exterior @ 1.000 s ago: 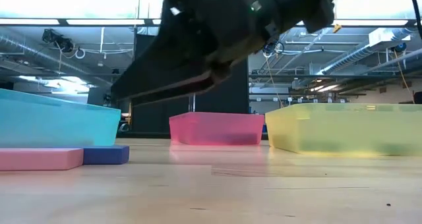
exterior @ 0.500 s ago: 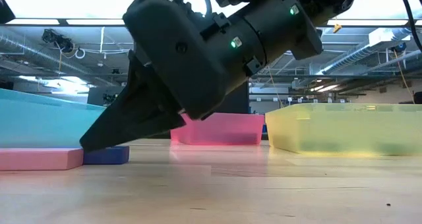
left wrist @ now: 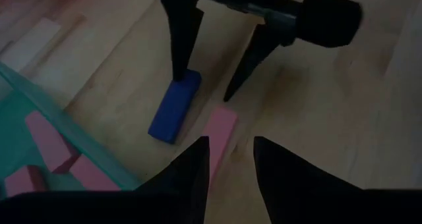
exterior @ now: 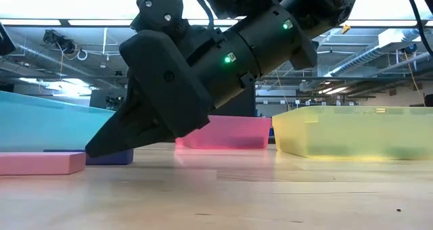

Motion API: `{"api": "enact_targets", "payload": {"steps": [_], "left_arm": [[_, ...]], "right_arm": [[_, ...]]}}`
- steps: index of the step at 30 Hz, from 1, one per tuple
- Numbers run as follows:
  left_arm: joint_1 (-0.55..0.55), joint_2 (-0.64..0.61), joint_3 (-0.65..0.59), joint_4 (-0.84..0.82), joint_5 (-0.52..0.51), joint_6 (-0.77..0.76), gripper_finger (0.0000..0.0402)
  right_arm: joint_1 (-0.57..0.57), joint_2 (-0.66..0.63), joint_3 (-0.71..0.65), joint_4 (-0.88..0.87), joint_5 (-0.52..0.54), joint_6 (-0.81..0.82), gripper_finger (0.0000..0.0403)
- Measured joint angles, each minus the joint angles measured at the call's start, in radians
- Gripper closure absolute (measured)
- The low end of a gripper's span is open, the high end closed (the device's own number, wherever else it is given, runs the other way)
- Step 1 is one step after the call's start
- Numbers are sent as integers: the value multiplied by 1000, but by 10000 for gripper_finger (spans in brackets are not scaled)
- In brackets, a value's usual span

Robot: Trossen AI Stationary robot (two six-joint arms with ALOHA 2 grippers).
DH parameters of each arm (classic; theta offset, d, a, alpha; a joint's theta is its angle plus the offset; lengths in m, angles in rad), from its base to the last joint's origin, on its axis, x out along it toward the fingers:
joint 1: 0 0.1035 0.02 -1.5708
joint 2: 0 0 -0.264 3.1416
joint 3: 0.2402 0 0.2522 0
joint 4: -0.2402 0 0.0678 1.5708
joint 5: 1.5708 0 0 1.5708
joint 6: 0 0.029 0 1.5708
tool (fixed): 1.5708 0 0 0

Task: Sort blocks
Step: Put the blue block into the red bin

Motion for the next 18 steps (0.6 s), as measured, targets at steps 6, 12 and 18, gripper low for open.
{"api": "enact_targets", "payload": {"steps": [6,12,18], "left_arm": [[0,0,0,1,-3,0,275],[0,0,0,0,-5,10,275],[0,0,0,1,-6,21,275]], "right_arm": [[4,0,-2,72,0,-25,142],[-22,3,-2,54,-20,-28,142],[-50,4,-2,43,-37,-47,141]]}}
